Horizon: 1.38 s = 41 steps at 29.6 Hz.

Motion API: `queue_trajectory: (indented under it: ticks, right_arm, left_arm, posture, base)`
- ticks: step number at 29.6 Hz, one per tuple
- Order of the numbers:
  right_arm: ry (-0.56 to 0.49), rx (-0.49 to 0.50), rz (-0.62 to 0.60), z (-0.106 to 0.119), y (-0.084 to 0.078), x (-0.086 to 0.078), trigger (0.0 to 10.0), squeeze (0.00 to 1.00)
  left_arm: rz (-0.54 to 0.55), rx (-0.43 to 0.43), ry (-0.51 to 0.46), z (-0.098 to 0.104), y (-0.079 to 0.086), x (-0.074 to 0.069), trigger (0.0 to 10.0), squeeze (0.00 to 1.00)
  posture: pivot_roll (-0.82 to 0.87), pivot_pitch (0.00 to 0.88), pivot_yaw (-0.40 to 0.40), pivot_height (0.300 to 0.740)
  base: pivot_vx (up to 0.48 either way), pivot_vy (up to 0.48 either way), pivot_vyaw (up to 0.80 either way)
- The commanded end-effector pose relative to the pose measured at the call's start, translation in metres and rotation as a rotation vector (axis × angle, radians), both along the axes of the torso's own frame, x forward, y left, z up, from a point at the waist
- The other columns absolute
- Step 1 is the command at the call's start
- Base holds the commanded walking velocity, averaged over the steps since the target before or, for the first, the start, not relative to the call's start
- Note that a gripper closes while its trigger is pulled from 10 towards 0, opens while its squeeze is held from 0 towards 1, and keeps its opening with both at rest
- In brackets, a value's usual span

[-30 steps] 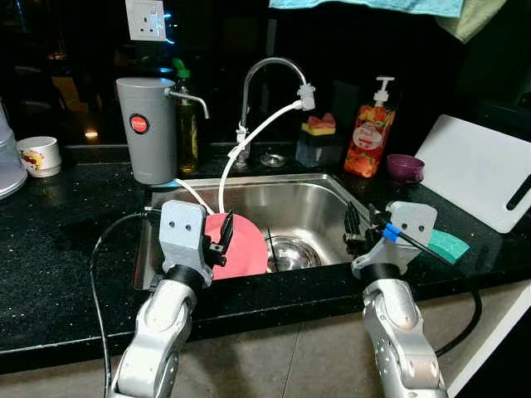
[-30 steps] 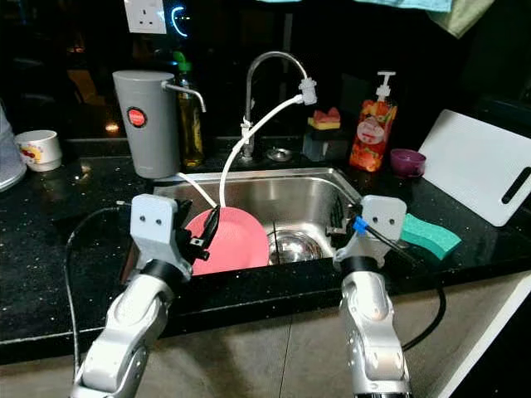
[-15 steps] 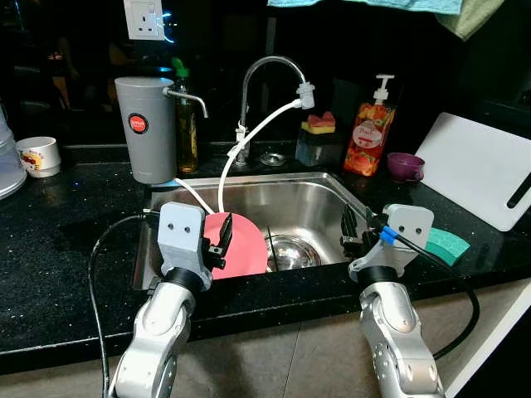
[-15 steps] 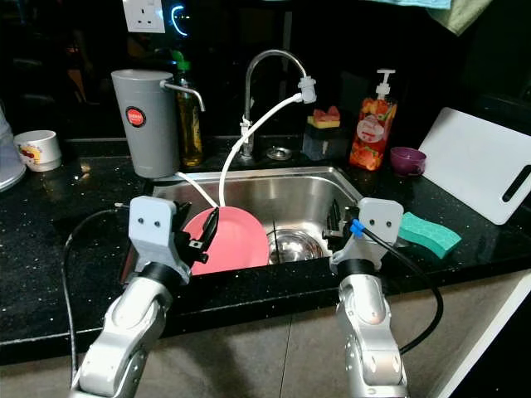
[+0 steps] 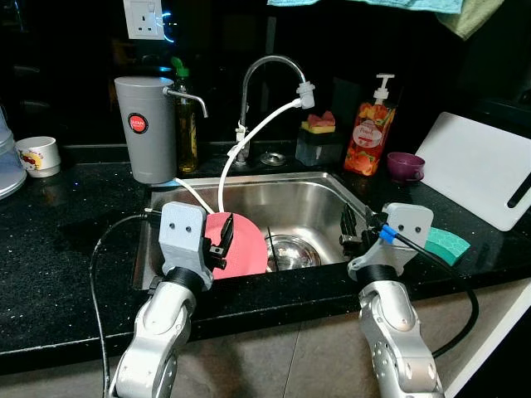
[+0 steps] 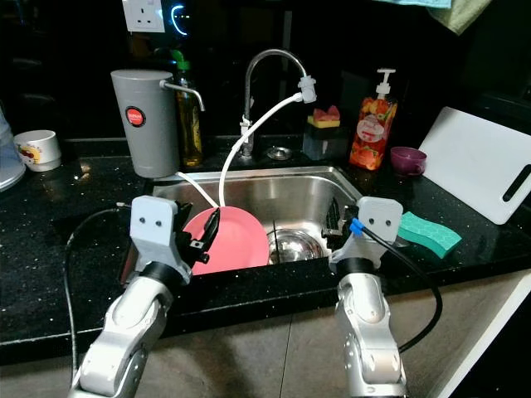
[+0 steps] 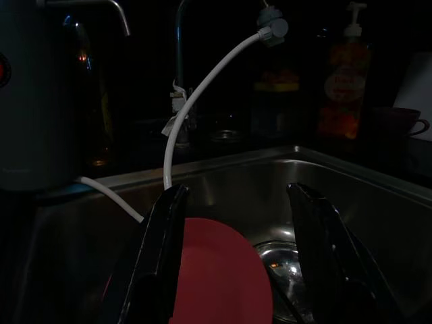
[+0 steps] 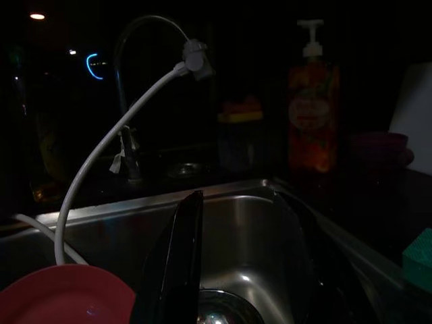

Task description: Kitchen organization

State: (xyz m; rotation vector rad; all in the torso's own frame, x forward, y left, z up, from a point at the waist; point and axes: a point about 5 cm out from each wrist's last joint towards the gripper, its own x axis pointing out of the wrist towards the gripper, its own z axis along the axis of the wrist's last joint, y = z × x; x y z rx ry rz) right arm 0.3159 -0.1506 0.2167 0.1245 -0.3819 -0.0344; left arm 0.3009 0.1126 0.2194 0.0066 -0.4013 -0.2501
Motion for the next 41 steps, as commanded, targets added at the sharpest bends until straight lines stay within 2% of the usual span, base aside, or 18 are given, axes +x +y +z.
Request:
queue_trajectory:
  ticks: [1,15,27,30,31,36,40,41]
  right_arm:
    - [0.003,-0.001,-0.007,-0.001,-0.001,0.002,10.0,0.0]
    - [-0.001,-0.001,-0.012,0.0,-0.002,0.002,10.0,0.0]
    - [-0.002,0.001,-0.013,0.0,-0.002,0.003,10.0,0.0]
    - [0.0,0.004,-0.009,-0.001,0.001,0.004,10.0,0.0]
    - [-0.004,0.012,0.007,0.001,0.008,0.005,10.0,0.0]
    - [0.003,0.019,0.038,-0.003,0.018,0.007,10.0,0.0]
    - [-0.001,0.012,0.073,0.002,0.018,0.01,10.0,0.0]
    - [-0.006,0.008,0.073,0.003,0.014,0.012,10.0,0.0]
  left_arm:
    - [-0.01,0.012,-0.007,0.002,-0.003,0.001,10.0,0.0]
    - [0.024,0.02,-0.031,0.009,0.009,0.009,10.0,0.0]
    - [0.036,0.023,-0.036,0.01,0.012,0.01,10.0,0.0]
    - [0.04,0.025,-0.038,0.01,0.014,0.011,10.0,0.0]
    - [0.048,0.031,-0.046,0.013,0.019,0.012,10.0,0.0]
    - [0.069,0.064,-0.055,0.01,0.027,0.012,10.0,0.0]
    - [0.081,0.064,-0.073,0.019,0.029,0.012,10.0,0.0]
    - [0.079,0.064,-0.078,0.021,0.028,0.012,10.0,0.0]
  posture:
    - [0.11,0.001,-0.065,0.74]
    - [0.11,0.0,-0.064,0.74]
    - [0.11,0.0,-0.064,0.74]
    - [0.12,0.0,-0.066,0.74]
    - [0.12,0.0,-0.066,0.74]
    - [0.15,0.0,-0.079,0.74]
    - [0.18,0.0,-0.091,0.74]
    - [0.2,0.0,-0.071,0.74]
  base:
    - [0.0,0.0,0.0]
    - [0.0,0.0,0.0]
    - [0.0,0.0,0.0]
    - [0.0,0.0,0.0]
    - [0.0,0.0,0.0]
    - [0.0,0.0,0.0]
    - [0.0,0.0,0.0]
    - [0.0,0.0,0.0]
